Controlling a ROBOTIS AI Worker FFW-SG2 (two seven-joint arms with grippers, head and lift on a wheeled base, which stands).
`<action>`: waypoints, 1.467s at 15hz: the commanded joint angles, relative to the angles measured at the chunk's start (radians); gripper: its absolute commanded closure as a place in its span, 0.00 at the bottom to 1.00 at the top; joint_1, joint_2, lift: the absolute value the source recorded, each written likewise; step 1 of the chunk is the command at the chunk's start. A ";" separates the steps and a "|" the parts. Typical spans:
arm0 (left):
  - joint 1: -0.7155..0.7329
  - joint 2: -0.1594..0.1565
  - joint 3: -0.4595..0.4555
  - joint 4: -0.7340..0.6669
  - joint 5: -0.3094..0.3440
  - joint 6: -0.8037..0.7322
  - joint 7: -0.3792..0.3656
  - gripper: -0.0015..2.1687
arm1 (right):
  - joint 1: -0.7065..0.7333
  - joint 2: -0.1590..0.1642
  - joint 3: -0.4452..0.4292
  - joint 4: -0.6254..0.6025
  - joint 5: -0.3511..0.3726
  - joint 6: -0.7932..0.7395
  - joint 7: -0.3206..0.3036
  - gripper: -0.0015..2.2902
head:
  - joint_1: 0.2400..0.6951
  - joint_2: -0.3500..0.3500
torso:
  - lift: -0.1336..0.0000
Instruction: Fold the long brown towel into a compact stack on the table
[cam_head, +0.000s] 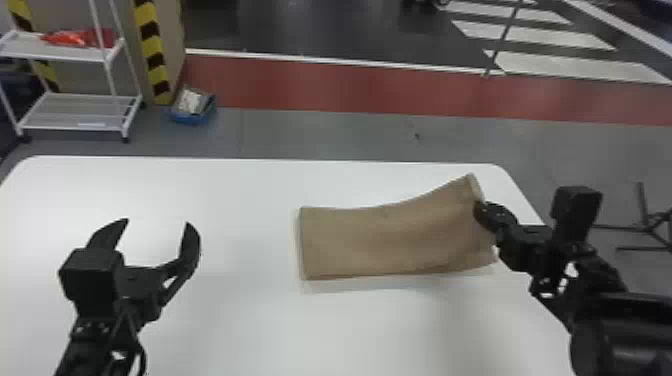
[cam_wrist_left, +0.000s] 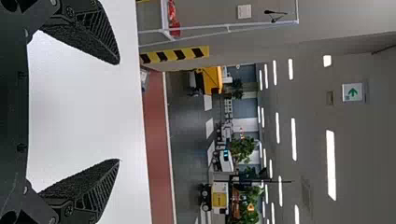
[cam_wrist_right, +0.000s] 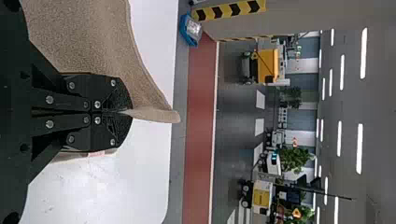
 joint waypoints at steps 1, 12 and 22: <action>0.000 0.000 -0.006 0.010 0.000 0.000 0.000 0.07 | -0.056 -0.035 0.018 0.122 0.023 0.006 0.018 0.62 | 1.00 0.20 | 0.16; -0.026 -0.002 -0.014 0.043 -0.008 0.000 0.000 0.07 | -0.087 -0.035 -0.069 0.088 -0.031 0.083 0.072 0.62 | 1.00 0.17 | 0.16; -0.031 0.005 -0.019 0.039 -0.009 0.003 0.002 0.07 | -0.154 -0.049 -0.068 0.120 0.028 0.135 0.112 0.62 | 1.00 0.13 | 0.16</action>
